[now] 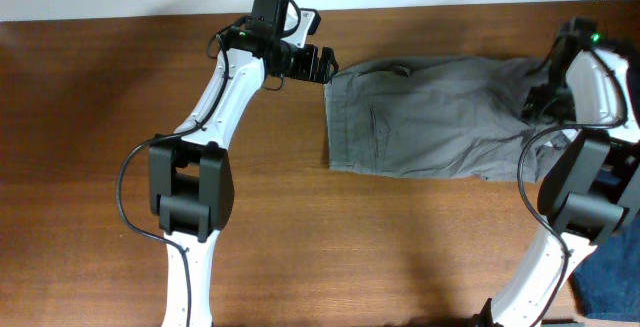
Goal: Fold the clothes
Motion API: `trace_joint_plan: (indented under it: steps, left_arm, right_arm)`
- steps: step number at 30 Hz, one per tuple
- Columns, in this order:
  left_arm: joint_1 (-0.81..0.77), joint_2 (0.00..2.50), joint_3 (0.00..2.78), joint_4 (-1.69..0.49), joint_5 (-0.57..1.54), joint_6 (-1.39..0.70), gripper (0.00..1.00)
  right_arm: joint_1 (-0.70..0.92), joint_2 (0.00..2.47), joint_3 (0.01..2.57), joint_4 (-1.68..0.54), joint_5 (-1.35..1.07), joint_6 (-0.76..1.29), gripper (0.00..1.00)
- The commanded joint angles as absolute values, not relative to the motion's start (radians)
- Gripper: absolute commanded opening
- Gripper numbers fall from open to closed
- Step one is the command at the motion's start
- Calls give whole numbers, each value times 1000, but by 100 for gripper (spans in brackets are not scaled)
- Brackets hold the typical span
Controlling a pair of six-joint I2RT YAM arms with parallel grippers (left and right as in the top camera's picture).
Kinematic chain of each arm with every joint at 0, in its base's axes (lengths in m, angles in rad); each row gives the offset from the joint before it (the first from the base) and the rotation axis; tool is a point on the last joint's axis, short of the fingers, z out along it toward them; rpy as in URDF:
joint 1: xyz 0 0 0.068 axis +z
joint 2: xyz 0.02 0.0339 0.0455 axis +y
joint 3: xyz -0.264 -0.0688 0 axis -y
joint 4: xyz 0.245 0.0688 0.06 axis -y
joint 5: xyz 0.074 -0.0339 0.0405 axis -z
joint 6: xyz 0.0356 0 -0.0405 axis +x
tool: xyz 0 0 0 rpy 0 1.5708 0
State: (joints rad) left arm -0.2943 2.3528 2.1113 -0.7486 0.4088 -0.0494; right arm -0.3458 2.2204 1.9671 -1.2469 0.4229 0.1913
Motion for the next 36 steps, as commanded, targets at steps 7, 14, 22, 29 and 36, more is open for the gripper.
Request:
trace_joint_plan:
  steps: [7, 14, 22, 29, 36]
  left_arm:
    - [-291, 2364, 2114, -810, 430, -113, 99]
    - [-289, 2389, 2052, -877, 617, -238, 99]
    - [-282, 2455, 2046, -921, 699, -311, 99]
    - [-294, 2491, 2046, -928, 759, -326, 99]
    - [-343, 2526, 2045, -925, 869, -349, 99]
  right_arm:
    - [-261, 2220, 2362, -1488, 96, 114, 99]
    - [-215, 2220, 2377, -1488, 56, 105, 99]
    - [-213, 2220, 2377, -1497, 56, 105, 99]
    - [-213, 2220, 2377, -1481, 44, 105, 98]
    - [-213, 2221, 2377, -1457, -5, 105, 99]
